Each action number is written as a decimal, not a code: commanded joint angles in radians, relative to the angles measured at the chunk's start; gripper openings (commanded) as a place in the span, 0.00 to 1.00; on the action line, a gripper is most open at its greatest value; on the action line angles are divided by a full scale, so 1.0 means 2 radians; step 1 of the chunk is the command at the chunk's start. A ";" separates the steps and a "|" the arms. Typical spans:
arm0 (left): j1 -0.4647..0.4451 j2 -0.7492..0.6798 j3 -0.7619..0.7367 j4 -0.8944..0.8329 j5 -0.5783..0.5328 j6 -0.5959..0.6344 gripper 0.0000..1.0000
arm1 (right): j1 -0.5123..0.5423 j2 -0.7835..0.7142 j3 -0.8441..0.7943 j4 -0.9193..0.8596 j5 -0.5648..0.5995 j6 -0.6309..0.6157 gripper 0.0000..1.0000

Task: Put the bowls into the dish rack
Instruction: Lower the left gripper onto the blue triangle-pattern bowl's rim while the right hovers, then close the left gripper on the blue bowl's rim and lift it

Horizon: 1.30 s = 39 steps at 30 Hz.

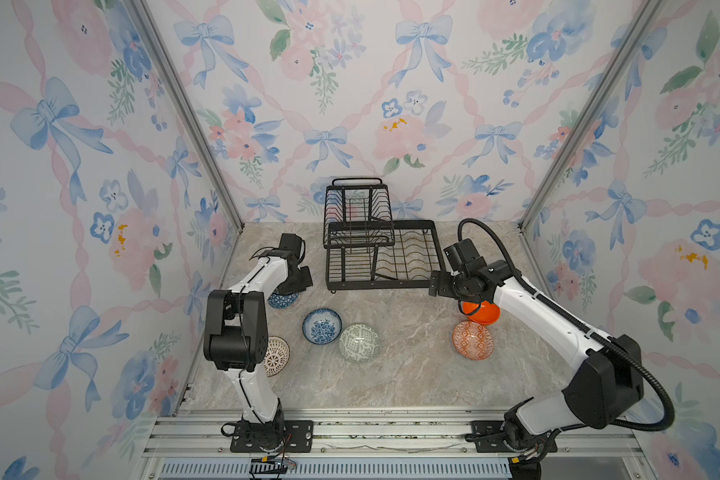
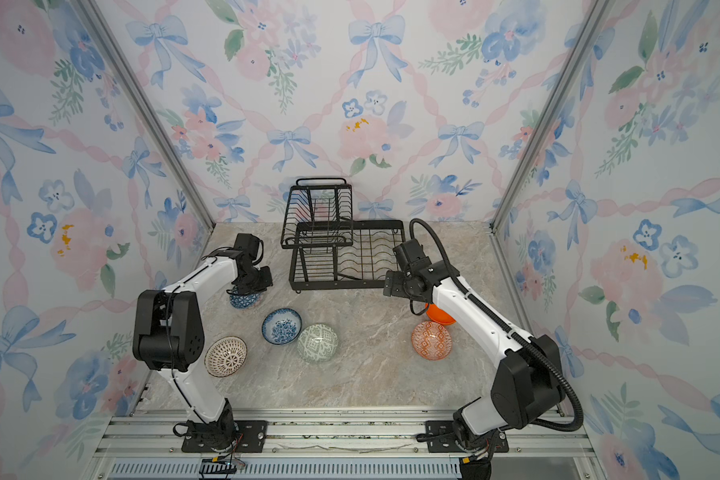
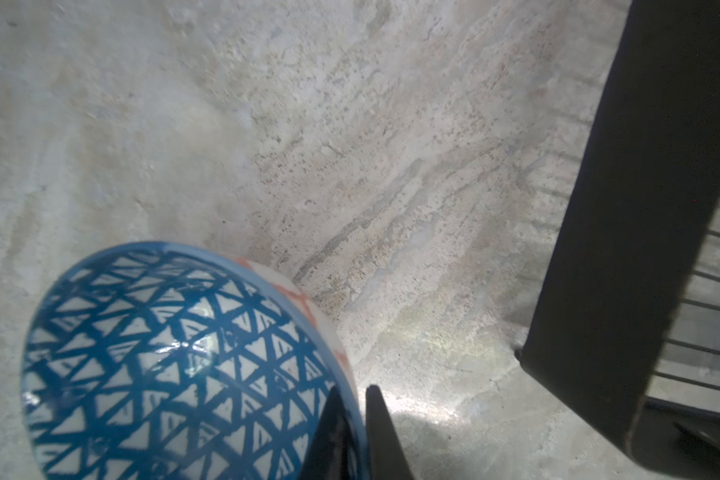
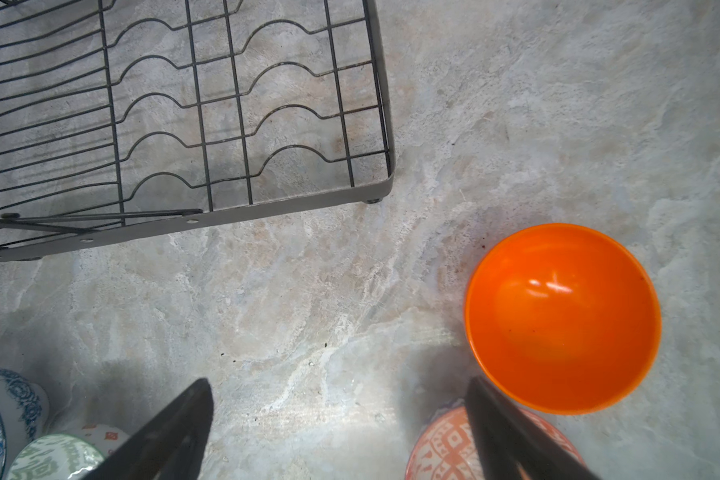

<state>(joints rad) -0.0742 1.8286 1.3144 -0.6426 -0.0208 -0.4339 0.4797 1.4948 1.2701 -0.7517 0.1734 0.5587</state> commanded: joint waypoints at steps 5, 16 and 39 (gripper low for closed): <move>-0.014 -0.014 -0.019 -0.019 0.018 -0.022 0.23 | 0.003 -0.021 -0.015 -0.003 0.005 0.009 0.97; 0.017 -0.066 0.032 -0.032 -0.015 0.002 0.39 | 0.001 -0.029 -0.020 -0.003 0.008 0.003 0.97; 0.115 -0.015 -0.044 -0.015 -0.005 0.069 0.40 | -0.005 -0.015 0.005 -0.014 0.008 -0.011 0.97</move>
<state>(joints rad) 0.1558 1.7615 1.2343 -0.6769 -0.0437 -0.3168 0.4778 1.4609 1.2533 -0.7494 0.1734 0.5392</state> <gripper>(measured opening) 0.403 0.967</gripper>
